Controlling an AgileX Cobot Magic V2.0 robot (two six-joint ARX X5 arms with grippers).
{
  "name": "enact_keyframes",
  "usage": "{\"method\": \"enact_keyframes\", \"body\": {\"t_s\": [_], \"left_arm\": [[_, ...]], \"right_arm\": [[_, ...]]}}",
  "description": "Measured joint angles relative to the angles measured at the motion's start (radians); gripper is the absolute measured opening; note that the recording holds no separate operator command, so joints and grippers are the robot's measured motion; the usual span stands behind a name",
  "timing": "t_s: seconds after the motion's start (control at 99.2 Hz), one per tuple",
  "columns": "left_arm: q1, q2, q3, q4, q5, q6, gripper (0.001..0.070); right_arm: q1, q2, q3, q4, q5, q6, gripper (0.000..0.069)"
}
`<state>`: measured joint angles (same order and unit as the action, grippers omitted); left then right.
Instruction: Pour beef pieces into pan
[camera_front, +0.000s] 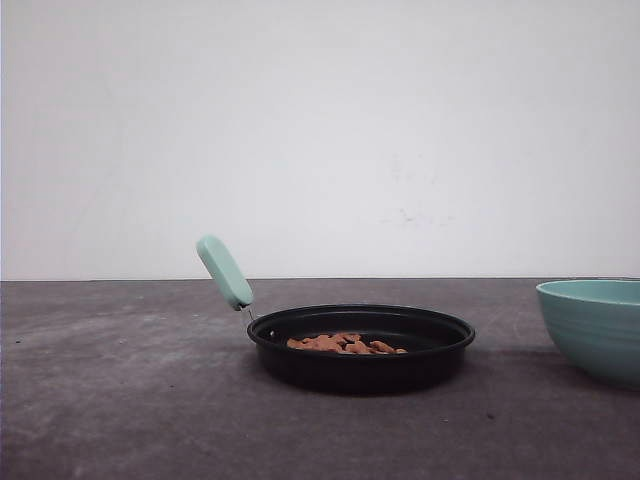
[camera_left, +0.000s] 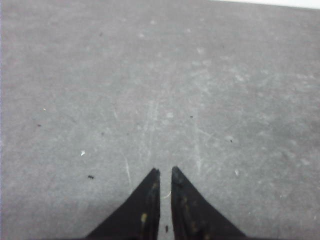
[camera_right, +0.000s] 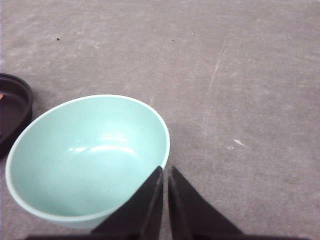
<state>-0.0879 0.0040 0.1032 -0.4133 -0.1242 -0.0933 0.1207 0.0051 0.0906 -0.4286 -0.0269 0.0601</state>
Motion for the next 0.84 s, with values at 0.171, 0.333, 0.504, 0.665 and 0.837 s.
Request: {"method": "enact_keyframes", "body": {"t_s": [0.171, 0.333, 0.504, 0.665, 0.837], "left_arm": [[0.020, 0.000, -0.002, 0.006, 0.000, 0.030, 0.0014], [0.027, 0.000, -0.002, 0.006, 0.000, 0.056, 0.0014], [0.027, 0.000, -0.002, 0.006, 0.000, 0.057, 0.0014], [0.027, 0.000, -0.002, 0.006, 0.000, 0.058, 0.0014], [0.027, 0.000, -0.002, 0.006, 0.000, 0.060, 0.0014]], "right_arm": [[0.000, 0.000, 0.000, 0.000, 0.000, 0.000, 0.0016], [0.000, 0.000, 0.000, 0.000, 0.000, 0.000, 0.0016], [0.000, 0.000, 0.000, 0.000, 0.000, 0.000, 0.0016], [0.000, 0.000, 0.000, 0.000, 0.000, 0.000, 0.0016], [0.000, 0.000, 0.000, 0.000, 0.000, 0.000, 0.0016]]}}
